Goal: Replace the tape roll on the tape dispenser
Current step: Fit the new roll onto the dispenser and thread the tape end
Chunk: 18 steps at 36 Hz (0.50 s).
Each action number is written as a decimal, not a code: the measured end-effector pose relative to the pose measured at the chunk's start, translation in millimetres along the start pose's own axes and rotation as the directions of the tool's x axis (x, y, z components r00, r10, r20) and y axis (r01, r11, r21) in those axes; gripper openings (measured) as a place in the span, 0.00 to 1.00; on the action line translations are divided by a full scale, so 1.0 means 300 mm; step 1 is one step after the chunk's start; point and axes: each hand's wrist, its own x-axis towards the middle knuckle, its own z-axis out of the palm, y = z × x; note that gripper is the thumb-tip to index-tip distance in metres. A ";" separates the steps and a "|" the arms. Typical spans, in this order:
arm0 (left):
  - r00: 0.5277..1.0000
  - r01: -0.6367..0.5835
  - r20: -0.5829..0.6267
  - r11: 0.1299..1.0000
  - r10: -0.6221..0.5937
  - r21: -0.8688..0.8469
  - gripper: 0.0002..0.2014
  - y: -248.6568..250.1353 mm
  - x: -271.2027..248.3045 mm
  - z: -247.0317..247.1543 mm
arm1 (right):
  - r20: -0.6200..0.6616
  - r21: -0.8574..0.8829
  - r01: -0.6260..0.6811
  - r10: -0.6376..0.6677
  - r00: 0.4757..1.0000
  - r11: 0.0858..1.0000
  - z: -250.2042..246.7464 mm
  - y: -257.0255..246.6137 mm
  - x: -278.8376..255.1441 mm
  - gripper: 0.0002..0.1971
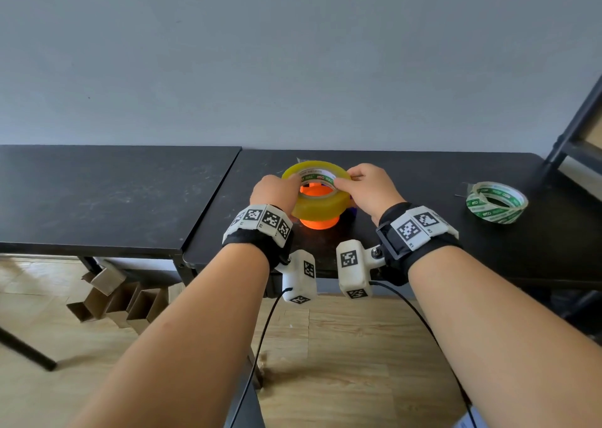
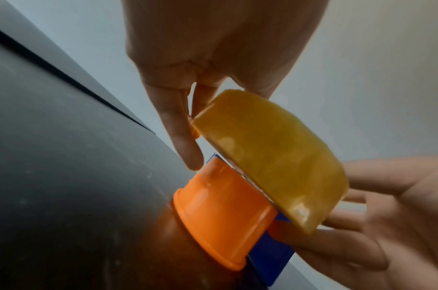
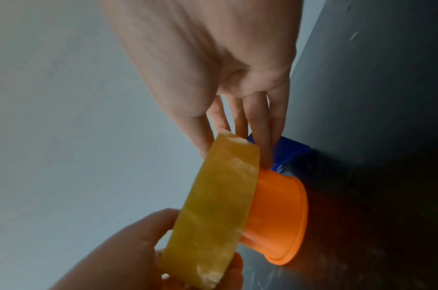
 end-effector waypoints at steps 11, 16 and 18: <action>0.995 0.066 0.069 0.994 -0.072 0.081 0.09 -0.020 0.025 0.034 | 0.031 0.059 -0.044 0.042 0.999 0.997 0.011 0.007 0.003 0.22; 0.996 0.058 0.064 0.988 -0.068 0.143 0.10 -0.031 0.051 0.045 | -0.021 -0.056 -0.003 0.001 1.000 0.998 0.008 0.015 0.007 0.14; 0.996 0.035 0.071 0.983 -0.049 0.180 0.10 -0.032 0.054 0.045 | -0.045 -0.117 0.007 -0.012 0.999 0.993 0.007 0.015 0.008 0.12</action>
